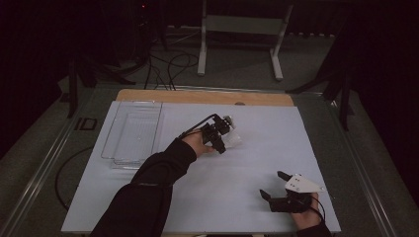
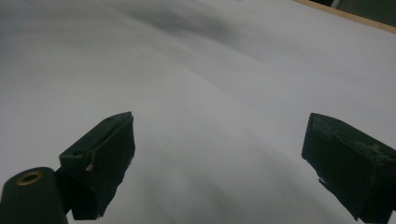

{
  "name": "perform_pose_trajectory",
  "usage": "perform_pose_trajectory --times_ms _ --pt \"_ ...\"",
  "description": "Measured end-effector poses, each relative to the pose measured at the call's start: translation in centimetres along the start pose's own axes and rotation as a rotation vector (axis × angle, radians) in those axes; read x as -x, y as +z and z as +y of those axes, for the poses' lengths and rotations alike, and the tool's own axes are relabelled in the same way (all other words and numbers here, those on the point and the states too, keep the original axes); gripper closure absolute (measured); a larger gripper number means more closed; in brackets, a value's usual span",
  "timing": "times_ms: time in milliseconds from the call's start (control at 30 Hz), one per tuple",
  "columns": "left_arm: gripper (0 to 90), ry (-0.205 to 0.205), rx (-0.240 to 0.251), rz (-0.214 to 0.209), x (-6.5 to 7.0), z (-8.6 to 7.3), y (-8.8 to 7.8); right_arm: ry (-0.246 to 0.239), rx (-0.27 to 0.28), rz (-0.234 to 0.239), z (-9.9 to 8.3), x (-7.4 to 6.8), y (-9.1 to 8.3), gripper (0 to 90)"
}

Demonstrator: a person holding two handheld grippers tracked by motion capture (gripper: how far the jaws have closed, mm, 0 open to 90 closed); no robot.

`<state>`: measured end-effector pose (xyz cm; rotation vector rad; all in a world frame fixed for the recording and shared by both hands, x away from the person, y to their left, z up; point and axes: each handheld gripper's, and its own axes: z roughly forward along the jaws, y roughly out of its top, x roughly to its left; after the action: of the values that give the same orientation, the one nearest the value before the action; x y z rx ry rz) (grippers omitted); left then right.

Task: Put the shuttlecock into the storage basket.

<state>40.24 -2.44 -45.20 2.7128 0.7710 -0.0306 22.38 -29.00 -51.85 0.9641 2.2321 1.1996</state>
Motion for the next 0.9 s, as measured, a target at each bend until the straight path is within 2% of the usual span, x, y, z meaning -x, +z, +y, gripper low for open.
perform_pose_trajectory --times_ms 300,500,533,700,733,900 --pt "66.7 0.026 -0.006 -0.017 0.6 -1.2 -0.6 0.002 -0.003 -0.001 0.0 0.0 0.0 9.5" --pt "66.7 0.055 -0.022 -0.035 1.4 -2.1 -1.1 0.001 -0.005 0.0 0.0 0.0 0.1 9.5" --pt "66.7 0.074 -0.035 -0.033 1.7 -2.4 -1.3 0.0 -0.004 -0.002 0.0 -0.1 0.1 9.5" --pt "66.6 0.096 -0.032 -0.037 2.3 -2.8 -1.8 -0.002 -0.004 -0.003 0.0 -0.1 0.1 9.5" --pt "66.6 0.116 -0.032 -0.046 2.6 -3.2 -2.2 -0.004 -0.002 -0.004 0.0 -0.1 0.1 9.5" --pt "66.6 0.127 -0.044 -0.05 3.0 -3.7 -2.7 -0.002 -0.003 -0.004 0.0 -0.1 0.1 9.5"
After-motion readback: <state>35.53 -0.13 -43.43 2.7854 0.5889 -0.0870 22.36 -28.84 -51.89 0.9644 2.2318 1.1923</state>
